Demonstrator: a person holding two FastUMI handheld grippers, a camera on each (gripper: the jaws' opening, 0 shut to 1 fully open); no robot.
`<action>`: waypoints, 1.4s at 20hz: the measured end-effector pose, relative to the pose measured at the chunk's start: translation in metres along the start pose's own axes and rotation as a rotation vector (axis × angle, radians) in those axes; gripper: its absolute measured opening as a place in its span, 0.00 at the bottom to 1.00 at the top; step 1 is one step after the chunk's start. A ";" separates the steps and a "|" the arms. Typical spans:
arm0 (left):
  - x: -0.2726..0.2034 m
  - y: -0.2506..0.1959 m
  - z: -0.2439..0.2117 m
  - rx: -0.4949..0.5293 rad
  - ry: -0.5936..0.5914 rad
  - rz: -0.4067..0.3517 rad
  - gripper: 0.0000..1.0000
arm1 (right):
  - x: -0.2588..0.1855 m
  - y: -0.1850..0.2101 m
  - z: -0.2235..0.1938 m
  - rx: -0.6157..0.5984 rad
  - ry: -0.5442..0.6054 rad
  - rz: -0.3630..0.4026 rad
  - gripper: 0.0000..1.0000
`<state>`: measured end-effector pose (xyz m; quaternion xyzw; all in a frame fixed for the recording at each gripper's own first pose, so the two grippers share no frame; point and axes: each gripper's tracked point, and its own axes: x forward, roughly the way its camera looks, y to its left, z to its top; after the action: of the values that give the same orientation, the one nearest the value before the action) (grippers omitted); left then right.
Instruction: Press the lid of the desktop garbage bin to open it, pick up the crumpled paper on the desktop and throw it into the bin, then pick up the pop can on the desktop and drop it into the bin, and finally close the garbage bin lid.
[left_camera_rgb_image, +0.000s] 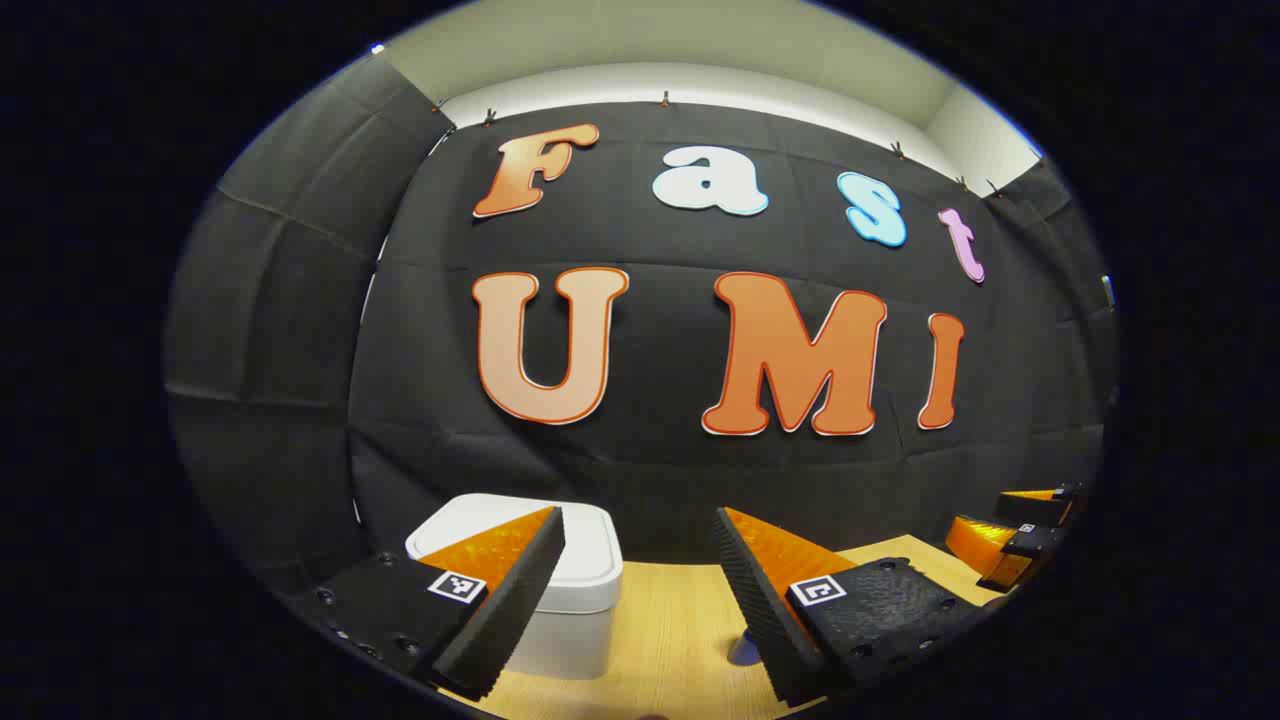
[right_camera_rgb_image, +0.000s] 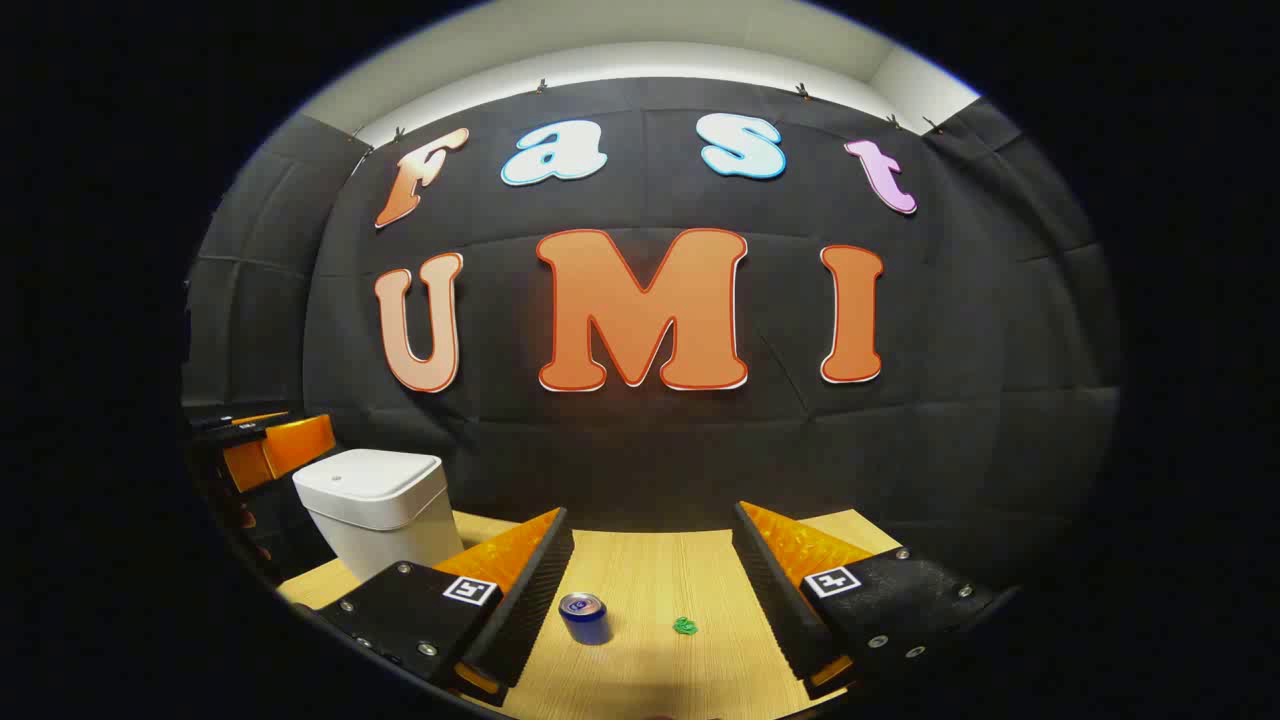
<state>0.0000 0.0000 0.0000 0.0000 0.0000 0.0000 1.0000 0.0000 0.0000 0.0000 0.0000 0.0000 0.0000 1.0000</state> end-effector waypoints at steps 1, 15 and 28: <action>0.000 -0.006 -0.002 0.014 -0.002 -0.008 0.92 | 0.000 0.001 0.000 0.001 0.001 0.004 0.95; -0.004 -0.062 -0.030 0.047 0.064 -0.140 0.94 | -0.002 0.000 -0.003 0.015 0.014 0.010 0.95; -0.005 -0.049 -0.027 0.077 0.051 -0.092 0.94 | -0.003 0.000 -0.002 0.048 0.008 0.011 0.95</action>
<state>-0.0052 -0.0488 -0.0271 0.0384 0.0254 -0.0460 0.9979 -0.0031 0.0000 -0.0018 0.0241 0.0039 0.0057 0.9997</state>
